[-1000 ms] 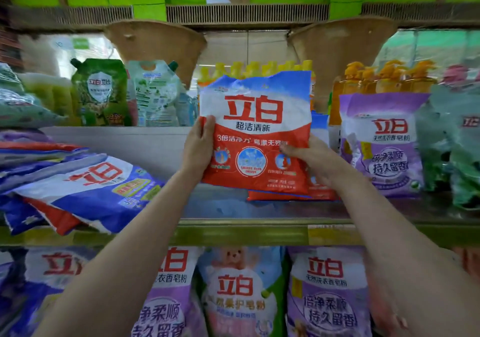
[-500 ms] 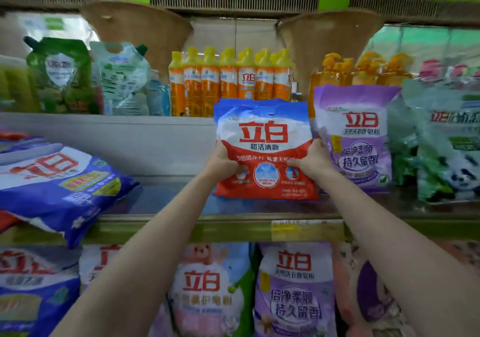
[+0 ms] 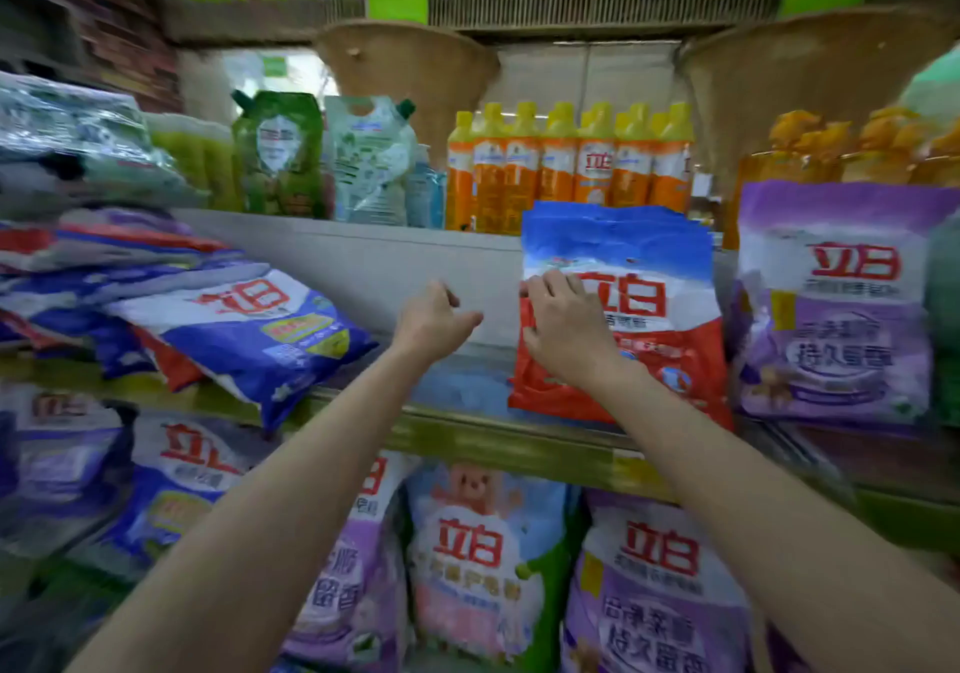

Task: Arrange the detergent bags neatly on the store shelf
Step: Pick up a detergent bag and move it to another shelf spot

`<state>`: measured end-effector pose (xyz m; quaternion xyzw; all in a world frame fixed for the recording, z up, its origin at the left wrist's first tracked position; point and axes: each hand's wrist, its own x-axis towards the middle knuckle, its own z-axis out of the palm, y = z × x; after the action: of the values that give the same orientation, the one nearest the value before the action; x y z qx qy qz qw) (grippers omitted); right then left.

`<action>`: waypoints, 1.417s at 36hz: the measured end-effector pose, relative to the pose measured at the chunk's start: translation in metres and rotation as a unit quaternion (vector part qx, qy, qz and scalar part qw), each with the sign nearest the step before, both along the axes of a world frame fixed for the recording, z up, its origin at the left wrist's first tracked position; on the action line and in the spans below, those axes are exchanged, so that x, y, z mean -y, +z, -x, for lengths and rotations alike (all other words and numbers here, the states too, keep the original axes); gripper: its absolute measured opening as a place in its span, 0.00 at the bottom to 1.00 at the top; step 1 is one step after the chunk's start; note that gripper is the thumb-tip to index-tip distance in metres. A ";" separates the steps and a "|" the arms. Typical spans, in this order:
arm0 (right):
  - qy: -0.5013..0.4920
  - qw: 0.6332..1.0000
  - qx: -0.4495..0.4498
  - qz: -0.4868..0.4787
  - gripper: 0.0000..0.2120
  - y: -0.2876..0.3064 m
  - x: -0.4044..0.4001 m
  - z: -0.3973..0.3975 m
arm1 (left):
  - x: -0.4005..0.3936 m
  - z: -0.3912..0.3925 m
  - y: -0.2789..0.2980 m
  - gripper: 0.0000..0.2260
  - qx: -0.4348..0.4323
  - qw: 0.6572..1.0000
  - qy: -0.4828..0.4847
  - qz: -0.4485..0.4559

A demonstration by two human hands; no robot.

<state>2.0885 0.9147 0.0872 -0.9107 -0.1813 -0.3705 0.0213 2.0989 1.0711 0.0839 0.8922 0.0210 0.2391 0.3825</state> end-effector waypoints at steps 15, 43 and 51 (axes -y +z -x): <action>0.197 0.979 -0.055 0.020 0.21 -0.001 -0.200 -0.005 | -0.182 0.070 0.017 0.12 0.056 0.964 0.245 -0.089; 0.181 0.933 -0.307 -0.049 0.23 -0.014 -0.260 -0.044 | -0.232 0.050 0.010 0.14 0.045 0.972 0.154 0.174; 0.251 0.833 -0.311 -0.383 0.40 0.005 -0.224 -0.051 | -0.204 0.039 0.049 0.12 0.241 0.914 -0.002 0.327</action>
<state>2.1396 1.1388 0.0918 -0.8203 -0.2311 -0.0894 0.5154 2.0603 1.2755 0.1333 0.6329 0.0030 0.4257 0.6467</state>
